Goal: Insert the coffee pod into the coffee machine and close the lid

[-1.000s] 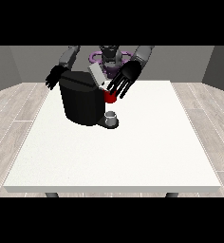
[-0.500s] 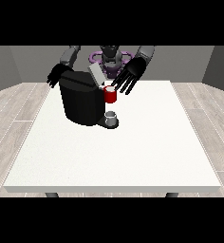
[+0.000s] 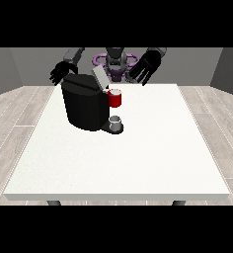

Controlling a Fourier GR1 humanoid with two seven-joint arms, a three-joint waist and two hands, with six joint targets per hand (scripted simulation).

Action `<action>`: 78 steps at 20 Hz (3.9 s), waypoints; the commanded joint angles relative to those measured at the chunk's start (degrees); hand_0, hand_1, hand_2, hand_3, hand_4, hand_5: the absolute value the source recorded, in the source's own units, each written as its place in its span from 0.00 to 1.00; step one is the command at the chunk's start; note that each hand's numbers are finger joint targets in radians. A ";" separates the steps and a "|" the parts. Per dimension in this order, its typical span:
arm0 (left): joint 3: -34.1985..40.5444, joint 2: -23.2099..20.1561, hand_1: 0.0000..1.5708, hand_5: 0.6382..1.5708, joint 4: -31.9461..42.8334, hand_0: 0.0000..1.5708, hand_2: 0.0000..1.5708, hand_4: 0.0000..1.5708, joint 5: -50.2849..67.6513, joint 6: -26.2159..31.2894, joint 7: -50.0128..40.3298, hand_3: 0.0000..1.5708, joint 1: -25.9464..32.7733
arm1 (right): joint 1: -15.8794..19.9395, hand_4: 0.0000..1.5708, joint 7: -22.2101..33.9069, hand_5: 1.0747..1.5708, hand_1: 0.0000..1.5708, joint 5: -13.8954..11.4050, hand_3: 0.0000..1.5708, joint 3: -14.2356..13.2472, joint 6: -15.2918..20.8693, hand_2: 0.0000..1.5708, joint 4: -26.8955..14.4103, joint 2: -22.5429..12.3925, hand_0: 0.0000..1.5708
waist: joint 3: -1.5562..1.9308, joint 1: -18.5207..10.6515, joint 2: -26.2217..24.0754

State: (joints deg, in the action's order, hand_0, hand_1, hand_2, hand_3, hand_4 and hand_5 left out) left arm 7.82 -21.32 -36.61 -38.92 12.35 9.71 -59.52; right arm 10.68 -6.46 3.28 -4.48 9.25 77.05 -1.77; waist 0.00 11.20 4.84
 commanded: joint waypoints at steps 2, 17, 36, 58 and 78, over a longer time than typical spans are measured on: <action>7.62 4.26 0.00 1.00 -0.17 0.00 0.00 0.05 9.20 -0.99 3.39 0.00 6.26 | -4.32 0.28 1.10 1.00 0.00 0.74 0.00 0.13 -0.85 0.00 1.77 -0.20 0.00 | -0.11 -2.91 -6.91; 14.06 15.91 0.00 1.00 -2.70 0.00 0.00 0.00 23.03 3.03 4.59 0.00 22.44 | -1.11 0.00 7.48 1.00 0.00 2.05 0.00 1.36 -8.66 0.00 7.63 -7.10 0.00 | 0.00 -14.22 -18.12; 6.67 21.26 0.00 1.00 -23.53 0.00 0.00 0.00 33.50 2.56 -0.98 0.00 32.88 | 11.66 0.00 8.26 1.00 0.00 0.27 0.00 0.72 -11.77 0.00 0.79 -8.04 0.00 | 0.02 -19.35 -9.68; 4.73 15.95 0.00 1.00 -38.21 0.00 0.00 0.00 40.48 1.02 -4.04 0.00 41.00 | 26.16 0.00 6.89 1.00 0.00 -3.10 0.00 0.49 -11.63 0.00 -13.19 -6.74 0.00 | -0.01 -17.49 -1.68; 4.20 14.60 0.00 1.00 -39.46 0.00 0.00 0.00 41.65 -1.59 -5.30 0.00 43.75 | 30.78 0.07 4.85 1.00 0.00 -6.32 0.00 2.12 -13.06 0.00 -18.18 -5.53 0.00 | -0.01 -17.19 -1.19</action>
State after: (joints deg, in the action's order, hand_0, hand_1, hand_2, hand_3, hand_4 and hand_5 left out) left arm 10.36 -6.29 -78.53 2.11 12.18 3.63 -14.74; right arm 39.09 -4.78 -2.17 -3.75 -3.15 58.77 -7.79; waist -0.06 -7.35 3.39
